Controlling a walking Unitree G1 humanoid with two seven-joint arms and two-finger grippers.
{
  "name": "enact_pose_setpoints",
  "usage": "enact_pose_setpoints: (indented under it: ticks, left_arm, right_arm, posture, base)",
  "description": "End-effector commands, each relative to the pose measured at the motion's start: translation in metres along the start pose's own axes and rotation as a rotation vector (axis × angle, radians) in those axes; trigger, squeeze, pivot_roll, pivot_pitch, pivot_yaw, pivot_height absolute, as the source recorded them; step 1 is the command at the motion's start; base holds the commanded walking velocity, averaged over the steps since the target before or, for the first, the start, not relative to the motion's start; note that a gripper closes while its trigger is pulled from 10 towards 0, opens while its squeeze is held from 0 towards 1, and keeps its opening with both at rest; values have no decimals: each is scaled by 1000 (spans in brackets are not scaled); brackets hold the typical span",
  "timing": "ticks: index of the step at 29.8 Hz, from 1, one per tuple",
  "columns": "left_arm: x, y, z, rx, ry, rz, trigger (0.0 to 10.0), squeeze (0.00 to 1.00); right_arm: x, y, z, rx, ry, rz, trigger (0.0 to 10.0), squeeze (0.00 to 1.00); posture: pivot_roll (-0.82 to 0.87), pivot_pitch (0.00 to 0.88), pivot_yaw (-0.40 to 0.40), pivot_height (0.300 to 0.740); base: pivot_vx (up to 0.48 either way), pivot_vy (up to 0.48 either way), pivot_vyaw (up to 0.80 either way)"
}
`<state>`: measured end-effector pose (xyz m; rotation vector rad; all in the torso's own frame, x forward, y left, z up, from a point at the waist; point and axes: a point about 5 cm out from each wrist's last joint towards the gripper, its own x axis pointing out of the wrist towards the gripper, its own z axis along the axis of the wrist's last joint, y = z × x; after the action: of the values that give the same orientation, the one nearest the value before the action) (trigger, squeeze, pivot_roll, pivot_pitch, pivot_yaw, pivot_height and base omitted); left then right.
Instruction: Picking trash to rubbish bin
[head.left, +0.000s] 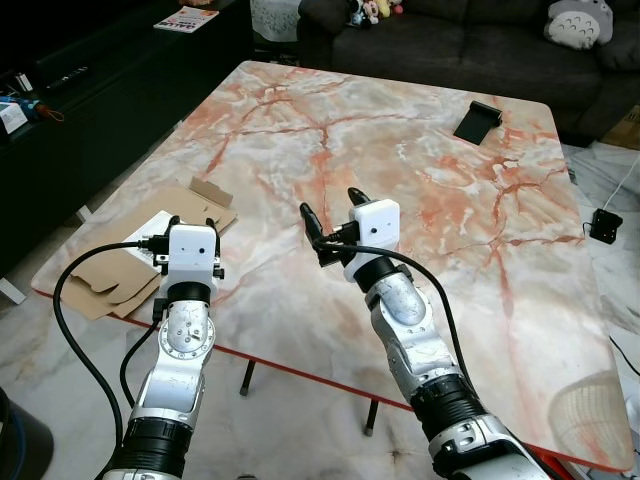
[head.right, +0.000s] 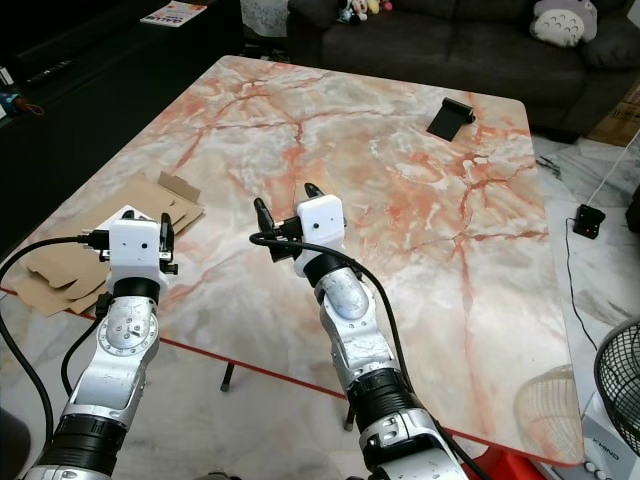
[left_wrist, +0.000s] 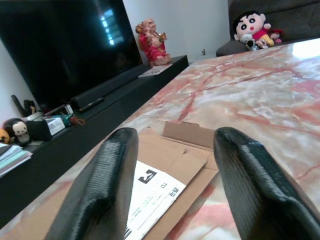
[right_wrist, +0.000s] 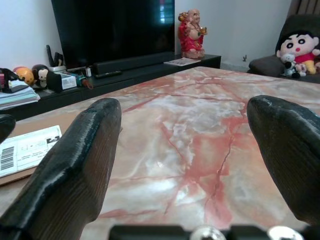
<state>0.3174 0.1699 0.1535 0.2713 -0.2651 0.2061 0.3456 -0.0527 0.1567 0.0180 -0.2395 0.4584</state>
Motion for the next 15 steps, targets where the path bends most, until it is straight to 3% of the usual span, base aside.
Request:
enact_pose_setpoints:
  ticks: [1,11,15]
  left_arm:
    - [0,1,-1,-1,5,-1,10000,1000]
    - [5,5,-5,36,32,-39,10000,1000]
    - [12,13,-9,188,73,-55,10000,1000]
  right_arm:
    - [1,1,1,1,2,5,10000,0]
    - [0,3,-2,0,18,17,10000,0]
    - [-1,3,-3,2,23,20,10000,0]
  posture:
    - [149,119,-17,740]
    - [154,139,-20,740]
    - [154,143,-21,740]
  base:
    - [0,0,0]
    - [0,0,0]
    - [0,0,0]
